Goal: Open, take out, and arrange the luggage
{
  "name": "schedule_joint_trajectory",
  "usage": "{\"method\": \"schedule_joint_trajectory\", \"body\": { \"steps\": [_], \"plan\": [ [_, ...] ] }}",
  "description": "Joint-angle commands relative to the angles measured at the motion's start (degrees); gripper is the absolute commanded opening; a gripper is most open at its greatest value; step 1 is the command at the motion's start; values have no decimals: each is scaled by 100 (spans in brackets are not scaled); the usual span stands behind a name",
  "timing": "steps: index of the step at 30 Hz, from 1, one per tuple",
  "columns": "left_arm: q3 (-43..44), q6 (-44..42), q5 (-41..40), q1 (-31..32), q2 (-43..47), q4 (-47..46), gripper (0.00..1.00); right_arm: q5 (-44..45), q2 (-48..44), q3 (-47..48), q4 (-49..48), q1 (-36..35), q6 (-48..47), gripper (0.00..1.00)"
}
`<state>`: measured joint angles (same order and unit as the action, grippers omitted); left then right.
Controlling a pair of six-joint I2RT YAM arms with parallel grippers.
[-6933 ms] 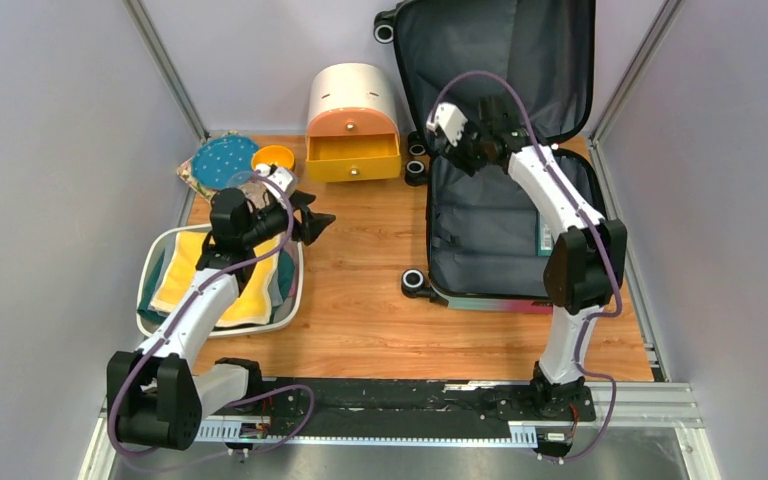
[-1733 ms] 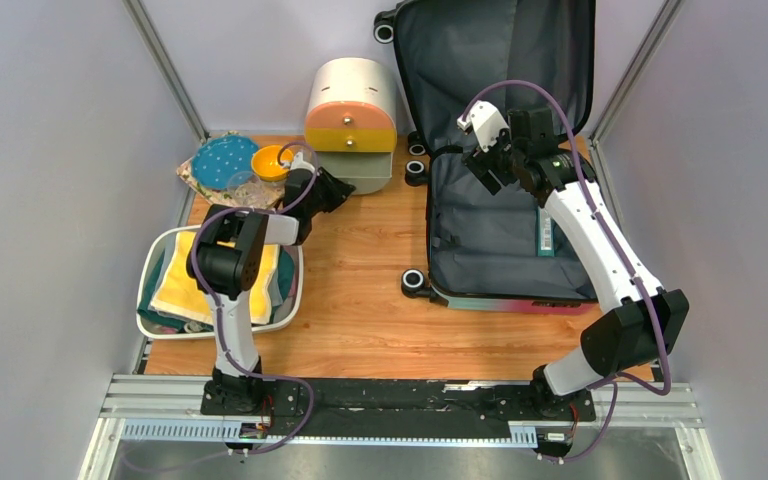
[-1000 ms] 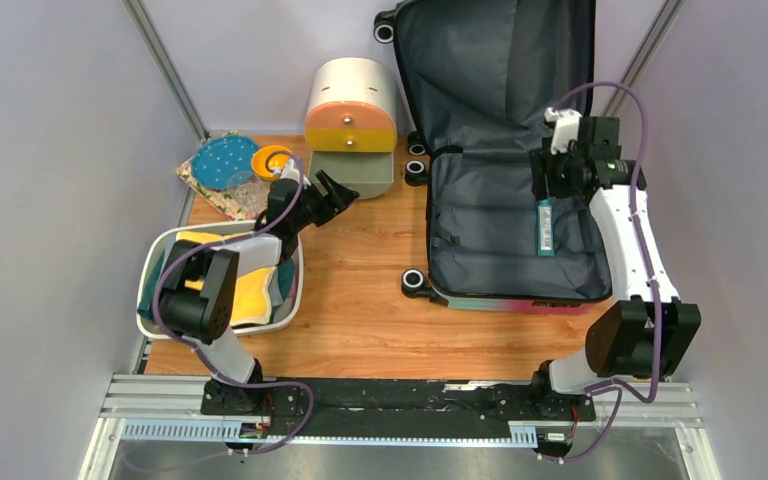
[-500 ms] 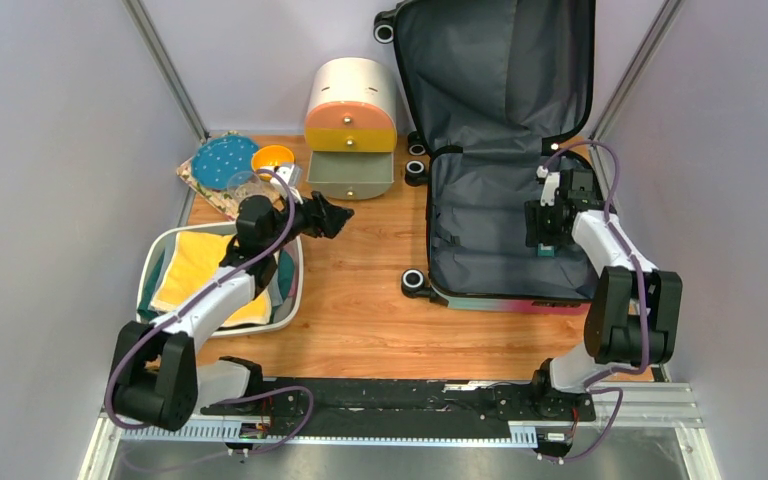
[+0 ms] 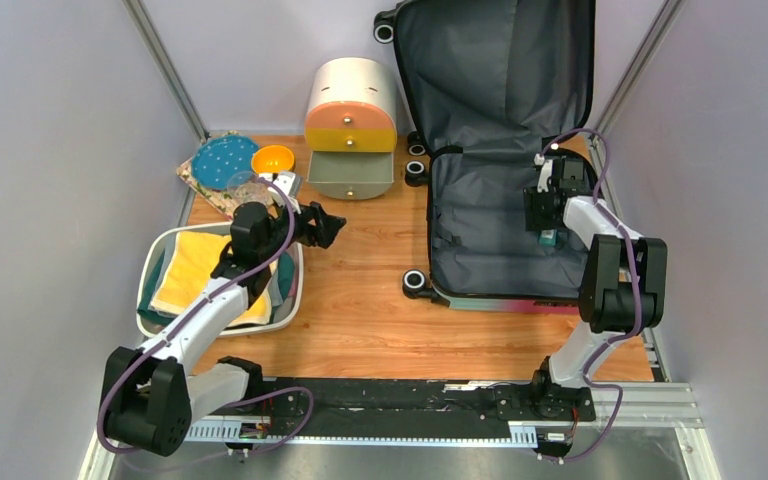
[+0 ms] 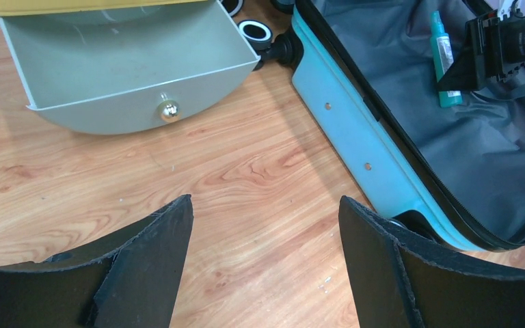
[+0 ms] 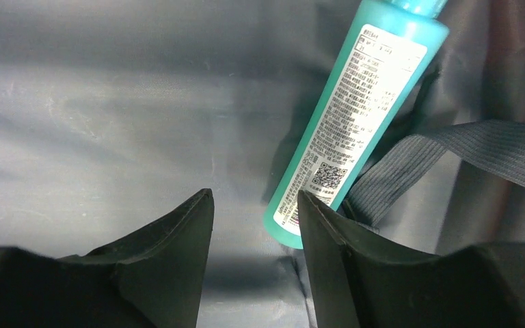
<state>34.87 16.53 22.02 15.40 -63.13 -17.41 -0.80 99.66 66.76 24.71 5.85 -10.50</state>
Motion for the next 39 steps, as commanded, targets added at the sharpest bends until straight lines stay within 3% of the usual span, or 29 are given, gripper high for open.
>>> {"method": "schedule_joint_trajectory", "body": {
  "steps": [1, 11, 24, 30, 32, 33, 36, 39],
  "plan": [
    [-42, -212, -128, 16, 179, -8, 86, 597, 133, 152, -117, 75, 13, 56],
    [-42, -221, -66, 16, 12, -140, 87, -245, -403, 495, 166, 364, 329, 56],
    [99, -458, -330, 16, -191, 167, 87, -175, 703, 944, 315, 365, 725, 52],
    [134, -485, -339, 16, -208, 176, 87, -298, 704, 716, 403, 365, 971, 52],
    [134, -493, -339, 16, -208, 150, 87, -368, 635, 637, 403, 365, 971, 46],
    [134, -502, -339, 16, -199, 150, 87, -429, 608, 636, 394, 347, 928, 37],
    [125, -520, -330, 16, -155, 133, 87, -718, 459, 828, 464, 321, 831, 20],
    [99, -502, -408, -2, -68, 150, 88, -1201, 239, 1205, 631, 233, 752, 9]
  ]
}}
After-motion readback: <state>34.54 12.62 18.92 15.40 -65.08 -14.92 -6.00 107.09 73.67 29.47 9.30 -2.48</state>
